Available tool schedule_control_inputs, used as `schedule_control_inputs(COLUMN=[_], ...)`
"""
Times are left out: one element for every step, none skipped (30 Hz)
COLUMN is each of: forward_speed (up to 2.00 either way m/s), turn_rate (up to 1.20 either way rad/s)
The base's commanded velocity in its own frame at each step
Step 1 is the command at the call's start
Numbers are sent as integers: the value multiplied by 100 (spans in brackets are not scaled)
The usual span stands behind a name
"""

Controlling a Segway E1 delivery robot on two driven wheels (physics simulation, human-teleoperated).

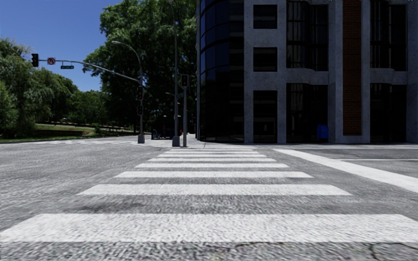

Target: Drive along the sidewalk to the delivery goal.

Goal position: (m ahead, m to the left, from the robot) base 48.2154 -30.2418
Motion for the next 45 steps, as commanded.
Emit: schedule_control_inputs(forward_speed=[200, 200, 200, 200, 200, 200, 200, 200, 200, 200, 200, 200, 200, 200, 200, 200, 200, 200, 199, 199, 199, 198, 198, 198, 196, 196, 196, 196, 196, 196, 196, 196, 196, 196, 196, 196, 196, 196, 196, 196, 196, 195, 195, 195, 195], turn_rate=[0, 0, 0, 0, 0, 0, 0, 0, 0, 0, 0, 0, 0, 0, 0, 0, 0, 0, 0, 0, 0, 0, 0, 0, 0, 0, 0, 0, 0, 0, 0, 0, 0, 0, 0, 0, 0, 0, 0, 0, 0, 0, 0, 0, 0])
